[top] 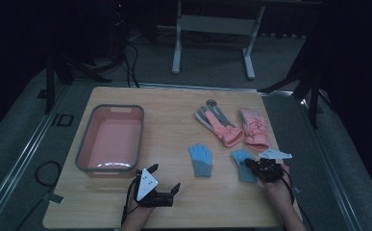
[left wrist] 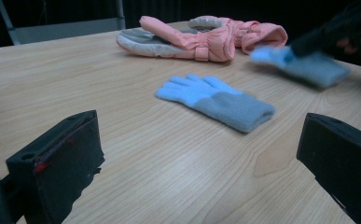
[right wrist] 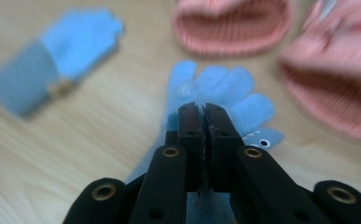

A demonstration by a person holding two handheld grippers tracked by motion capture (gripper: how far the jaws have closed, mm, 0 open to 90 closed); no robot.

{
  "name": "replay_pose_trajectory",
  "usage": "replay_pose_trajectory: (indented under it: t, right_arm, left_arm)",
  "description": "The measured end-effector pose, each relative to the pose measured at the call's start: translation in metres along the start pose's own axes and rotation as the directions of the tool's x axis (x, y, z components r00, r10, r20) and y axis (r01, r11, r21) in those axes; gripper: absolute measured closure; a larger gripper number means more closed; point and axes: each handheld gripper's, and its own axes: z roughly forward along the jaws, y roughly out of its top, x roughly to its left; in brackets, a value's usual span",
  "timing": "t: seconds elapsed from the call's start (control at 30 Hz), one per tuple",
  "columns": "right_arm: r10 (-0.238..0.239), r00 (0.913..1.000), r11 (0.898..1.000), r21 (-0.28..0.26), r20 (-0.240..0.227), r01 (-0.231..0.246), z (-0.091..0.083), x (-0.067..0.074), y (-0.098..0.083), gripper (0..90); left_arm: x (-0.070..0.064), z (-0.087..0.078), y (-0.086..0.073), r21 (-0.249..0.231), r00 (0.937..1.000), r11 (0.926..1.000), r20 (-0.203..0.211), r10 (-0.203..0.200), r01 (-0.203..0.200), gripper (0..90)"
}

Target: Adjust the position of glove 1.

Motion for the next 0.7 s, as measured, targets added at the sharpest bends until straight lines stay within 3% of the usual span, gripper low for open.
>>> replay_pose_trajectory:
  t: [0.2,0.3,0.47,0.7]
  right_arm:
    - [0.020,0.9997,0.997,-0.069,0.014,-0.019,-0.019,0.017,0.030,86.5]
    - [0.021,0.9997,0.997,-0.078,0.013,-0.020,-0.022,0.026,0.042,86.5]
    - [0.018,0.9998,0.997,-0.079,0.007,-0.018,-0.019,0.039,0.059,86.5]
    - [-0.019,0.9988,0.995,-0.101,-0.045,0.014,-0.002,0.079,0.091,86.4]
  left_arm:
    - [0.000,0.000,0.000,0.000,1.0000,1.0000,0.000,0.003,-0.003,0.2]
    - [0.000,0.000,0.000,-0.001,1.0000,1.0000,0.002,0.001,-0.001,0.2]
    - [0.000,0.000,0.000,-0.001,1.0000,1.0000,0.002,0.001,-0.001,0.2]
    - [0.000,-0.001,0.000,-0.007,1.0000,1.0000,0.004,0.005,-0.005,0.2]
